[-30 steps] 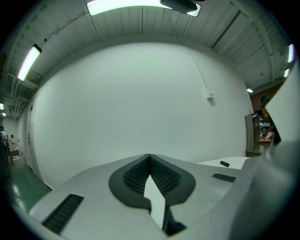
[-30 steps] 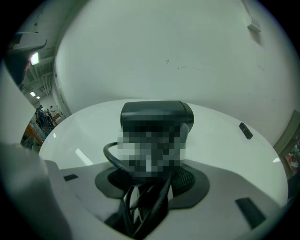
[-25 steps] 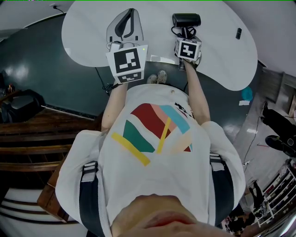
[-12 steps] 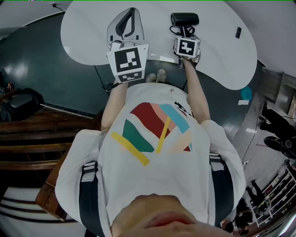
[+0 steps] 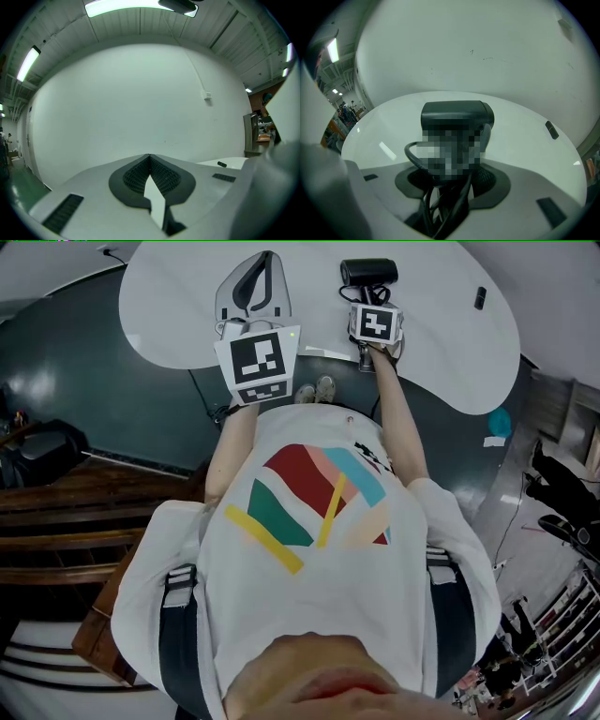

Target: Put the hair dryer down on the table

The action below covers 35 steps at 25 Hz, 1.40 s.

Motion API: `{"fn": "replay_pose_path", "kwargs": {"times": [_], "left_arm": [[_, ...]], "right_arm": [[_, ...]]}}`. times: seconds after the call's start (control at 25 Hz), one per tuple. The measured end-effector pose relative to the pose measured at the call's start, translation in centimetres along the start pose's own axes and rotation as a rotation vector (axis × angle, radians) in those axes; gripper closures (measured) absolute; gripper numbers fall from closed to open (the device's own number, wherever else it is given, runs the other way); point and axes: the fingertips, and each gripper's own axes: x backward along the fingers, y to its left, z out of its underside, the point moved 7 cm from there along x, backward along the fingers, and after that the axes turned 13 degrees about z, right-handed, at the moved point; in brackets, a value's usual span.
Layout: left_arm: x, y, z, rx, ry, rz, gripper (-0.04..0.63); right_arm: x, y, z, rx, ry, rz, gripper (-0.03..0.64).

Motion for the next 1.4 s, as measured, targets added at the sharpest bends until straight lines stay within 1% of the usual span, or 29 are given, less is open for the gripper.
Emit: {"fn": "replay_pose_path", "kwargs": {"times": [0.08, 0.24, 0.4, 0.56, 0.8, 0.96, 1.08, 1.24, 1.4], "left_arm": [[0.0, -0.2, -0.1, 0.000, -0.003, 0.004, 0.581], [0.0, -0.7, -0.2, -0.001, -0.006, 0.006, 0.581], [0.1, -1.2, -0.2, -0.003, -0.008, 0.005, 0.581], [0.5, -1.4, -0.1, -0.004, -0.009, 0.006, 0.581], [0.9, -1.5, -0.2, 0.001, -0.017, 0.007, 0.581], [1.2, -2.0, -0.3, -0.001, -0.021, 0.022, 0.581], [1.2, -2.3, -0.4, -0.003, -0.026, 0.033, 0.581], [1.2, -2.5, -0.5, -0.001, -0.037, 0.044, 0.581], [1.2, -2.8, -0.5, 0.003, -0.045, 0.055, 0.581]], "right_arm": [[-0.1, 0.0, -0.1, 0.004, -0.003, -0.006, 0.399], [-0.2, -0.4, -0.2, -0.026, 0.022, -0.019, 0.397], [-0.2, -0.7, -0.1, -0.056, 0.018, -0.045, 0.365], [0.2, -0.7, -0.1, -0.049, 0.003, -0.045, 0.350], [1.5, -1.0, 0.2, -0.053, -0.012, -0.052, 0.348], [2.8, -1.6, 0.4, -0.072, -0.026, -0.039, 0.348], [3.8, -1.8, 0.4, -0.089, -0.032, -0.047, 0.348], [5.6, -2.2, 0.1, -0.115, -0.054, -0.060, 0.348], [7.8, -2.6, -0.4, -0.137, -0.112, -0.057, 0.348]]}}
